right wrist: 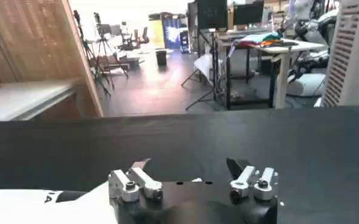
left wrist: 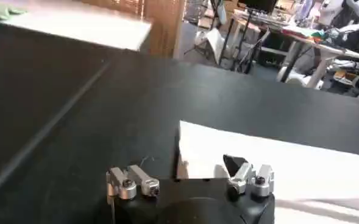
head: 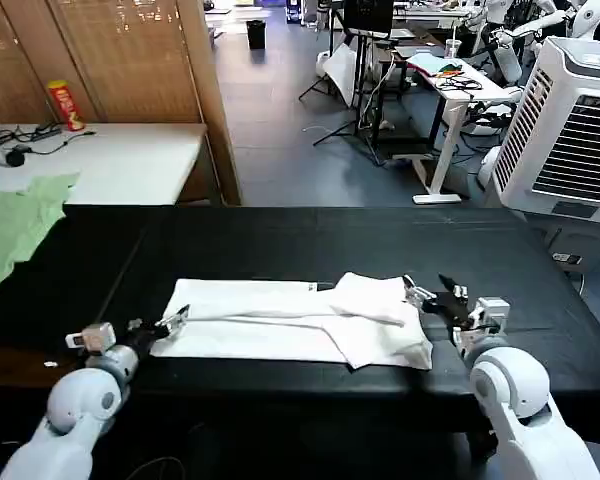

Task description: Fold and organize the clothes.

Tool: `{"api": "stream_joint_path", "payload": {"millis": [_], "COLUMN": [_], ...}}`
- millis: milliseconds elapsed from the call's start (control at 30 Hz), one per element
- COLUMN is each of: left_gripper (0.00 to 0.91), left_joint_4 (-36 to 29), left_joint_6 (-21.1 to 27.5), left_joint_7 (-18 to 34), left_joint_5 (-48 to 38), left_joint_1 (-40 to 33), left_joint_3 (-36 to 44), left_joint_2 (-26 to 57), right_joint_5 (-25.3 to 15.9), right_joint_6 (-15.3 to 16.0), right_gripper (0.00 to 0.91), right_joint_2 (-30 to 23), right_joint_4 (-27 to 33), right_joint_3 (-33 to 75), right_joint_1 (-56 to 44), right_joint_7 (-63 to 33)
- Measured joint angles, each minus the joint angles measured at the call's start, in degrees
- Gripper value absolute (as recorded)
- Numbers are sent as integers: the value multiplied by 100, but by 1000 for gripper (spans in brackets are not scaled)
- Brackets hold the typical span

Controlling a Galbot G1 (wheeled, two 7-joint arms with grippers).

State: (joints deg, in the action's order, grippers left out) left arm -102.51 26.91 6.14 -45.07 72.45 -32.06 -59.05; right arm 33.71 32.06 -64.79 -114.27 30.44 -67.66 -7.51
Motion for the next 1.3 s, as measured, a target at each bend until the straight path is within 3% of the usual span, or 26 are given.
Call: {"api": "stream_joint_path", "payload": {"millis": [200, 467, 667, 967, 1133, 1300], "left_gripper": [0, 0, 0, 0, 0, 0], "left_joint_4": [23, -40, 90, 516, 412, -220], "left_joint_6": [-10, -21, -246, -674, -509, -165], "left_joint_7": [-9, -110, -218, -47, 45, 259], "left_joint_5": [70, 319, 1215, 1979, 1799, 1630], "left_joint_1": [113, 136, 16, -126, -7, 83], "left_joint_3": [38, 73, 69, -123, -137, 95], "left_joint_2": [-48, -37, 178, 1359, 1602, 1256], "right_joint_5": [-38, -87, -95, -110, -248, -317], "right_joint_6": [-22, -31, -41, -45, -61, -69], "right_gripper": [878, 878, 878, 878, 878, 878], "right_joint_2": [-28, -37, -13, -48, -128, -129], "right_joint_4": [4, 30, 30, 12, 4, -63], "right_joint_3": [-21, -26, 49, 76, 47, 116], "right_joint_1": [6, 32, 3, -5, -91, -185], "right_joint_7": [6, 14, 18, 8, 7, -9]}}
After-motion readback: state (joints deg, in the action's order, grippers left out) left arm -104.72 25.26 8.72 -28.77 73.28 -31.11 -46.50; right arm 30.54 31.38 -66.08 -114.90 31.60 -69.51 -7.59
